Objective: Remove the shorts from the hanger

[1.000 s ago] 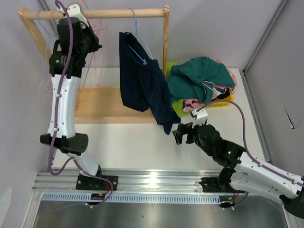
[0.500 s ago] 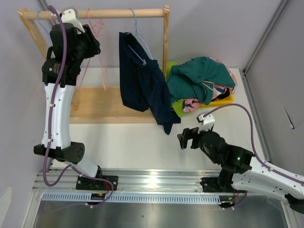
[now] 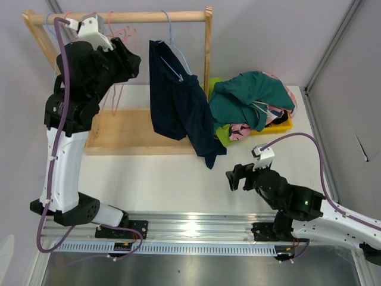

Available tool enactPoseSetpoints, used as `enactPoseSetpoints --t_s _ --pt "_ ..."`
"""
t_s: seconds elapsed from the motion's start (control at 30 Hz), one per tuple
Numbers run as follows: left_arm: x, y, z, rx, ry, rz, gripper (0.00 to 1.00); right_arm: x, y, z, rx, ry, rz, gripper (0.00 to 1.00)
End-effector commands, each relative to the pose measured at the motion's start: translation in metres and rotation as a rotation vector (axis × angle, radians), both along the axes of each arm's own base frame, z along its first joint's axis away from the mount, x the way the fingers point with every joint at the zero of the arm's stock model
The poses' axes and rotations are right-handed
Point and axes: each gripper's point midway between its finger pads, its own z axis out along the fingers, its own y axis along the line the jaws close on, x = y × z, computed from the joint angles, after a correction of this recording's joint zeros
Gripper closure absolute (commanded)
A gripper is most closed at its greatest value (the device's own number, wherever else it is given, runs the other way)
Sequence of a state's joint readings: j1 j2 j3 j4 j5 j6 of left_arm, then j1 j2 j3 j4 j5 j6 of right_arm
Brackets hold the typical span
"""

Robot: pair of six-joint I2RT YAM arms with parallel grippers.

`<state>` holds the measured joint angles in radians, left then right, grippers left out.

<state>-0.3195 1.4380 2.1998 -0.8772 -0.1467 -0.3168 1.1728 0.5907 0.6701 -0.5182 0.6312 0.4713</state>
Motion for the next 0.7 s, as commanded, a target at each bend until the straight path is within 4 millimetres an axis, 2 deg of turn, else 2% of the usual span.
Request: enactPoseSetpoints --t_s 0.0,0.1,0.13,0.23,0.37,0.57,0.67 --pt "0.002 -0.033 0.005 -0.043 -0.017 -0.06 0.48 0.002 -0.002 0.021 0.052 -0.024 -0.034 0.0" --pt "0.007 -0.057 0.0 -0.048 -0.007 -0.1 0.49 0.001 -0.005 0.021 0.047 -0.024 -0.039 0.01" --pt "0.015 -0.066 -0.01 -0.044 0.015 -0.107 0.49 0.0 -0.007 0.021 0.044 -0.023 -0.039 0.01" --pt "0.026 -0.092 -0.018 -0.043 0.022 -0.148 0.49 -0.002 -0.01 0.02 0.038 -0.021 -0.04 0.01" --pt "0.037 -0.121 -0.019 -0.048 0.016 -0.18 0.49 -0.004 -0.014 0.02 0.049 -0.019 -0.041 0.01" --pt "0.055 -0.144 -0.021 -0.056 0.009 -0.201 0.48 -0.005 -0.013 0.02 0.043 -0.022 -0.039 0.01" --pt "0.06 -0.149 -0.024 -0.06 0.009 -0.202 0.48 -0.006 -0.013 0.02 0.042 -0.023 -0.035 0.01"
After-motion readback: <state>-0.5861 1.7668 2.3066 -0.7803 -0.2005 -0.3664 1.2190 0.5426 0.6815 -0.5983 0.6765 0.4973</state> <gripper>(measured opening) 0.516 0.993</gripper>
